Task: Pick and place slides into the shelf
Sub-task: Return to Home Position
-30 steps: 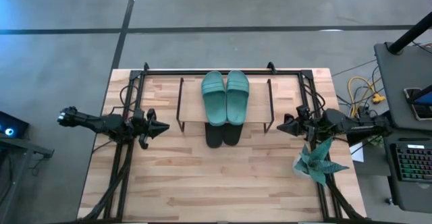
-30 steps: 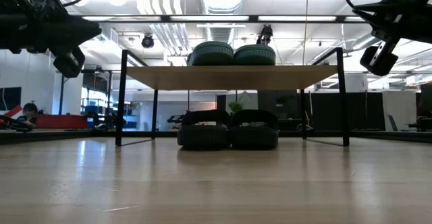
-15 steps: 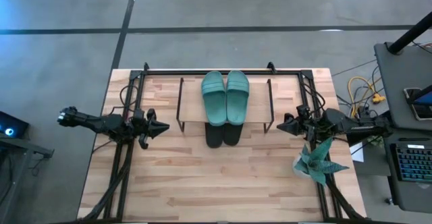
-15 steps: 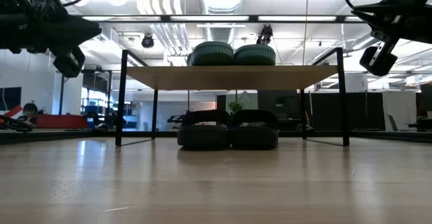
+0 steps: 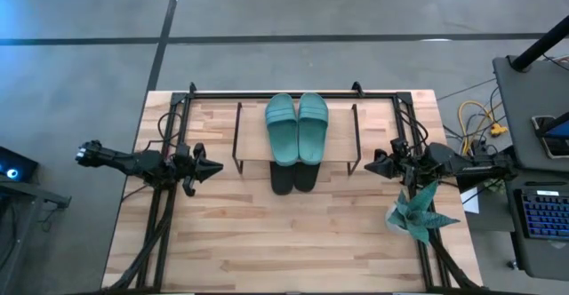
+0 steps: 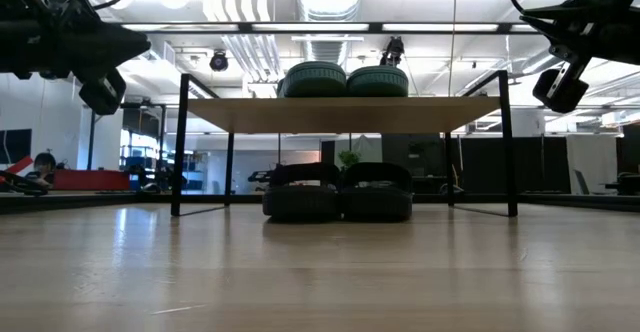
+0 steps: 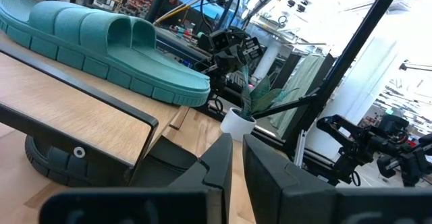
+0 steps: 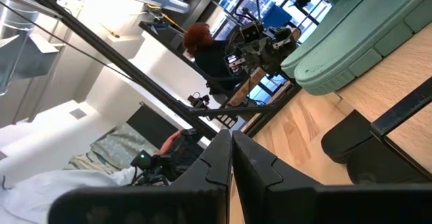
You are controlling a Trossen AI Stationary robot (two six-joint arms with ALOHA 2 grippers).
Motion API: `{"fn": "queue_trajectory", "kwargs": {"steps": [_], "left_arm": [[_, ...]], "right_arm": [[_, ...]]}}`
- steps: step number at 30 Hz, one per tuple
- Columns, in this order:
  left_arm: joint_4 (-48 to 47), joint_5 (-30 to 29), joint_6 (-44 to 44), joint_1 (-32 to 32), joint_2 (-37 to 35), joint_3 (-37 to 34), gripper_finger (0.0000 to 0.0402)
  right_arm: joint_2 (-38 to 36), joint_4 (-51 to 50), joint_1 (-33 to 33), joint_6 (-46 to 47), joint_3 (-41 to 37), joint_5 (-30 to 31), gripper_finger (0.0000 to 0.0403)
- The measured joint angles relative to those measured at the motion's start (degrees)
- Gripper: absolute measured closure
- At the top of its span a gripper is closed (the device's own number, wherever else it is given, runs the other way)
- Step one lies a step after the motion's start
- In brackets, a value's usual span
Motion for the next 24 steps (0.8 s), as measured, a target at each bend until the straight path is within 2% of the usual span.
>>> {"fn": "queue_trajectory", "kwargs": {"steps": [24], "left_arm": [[0.0, 0.0, 0.0, 0.3, 0.5, 0.0, 0.0380]], "right_arm": [[0.1, 0.0, 0.0, 0.0, 0.0, 0.0, 0.0394]]}}
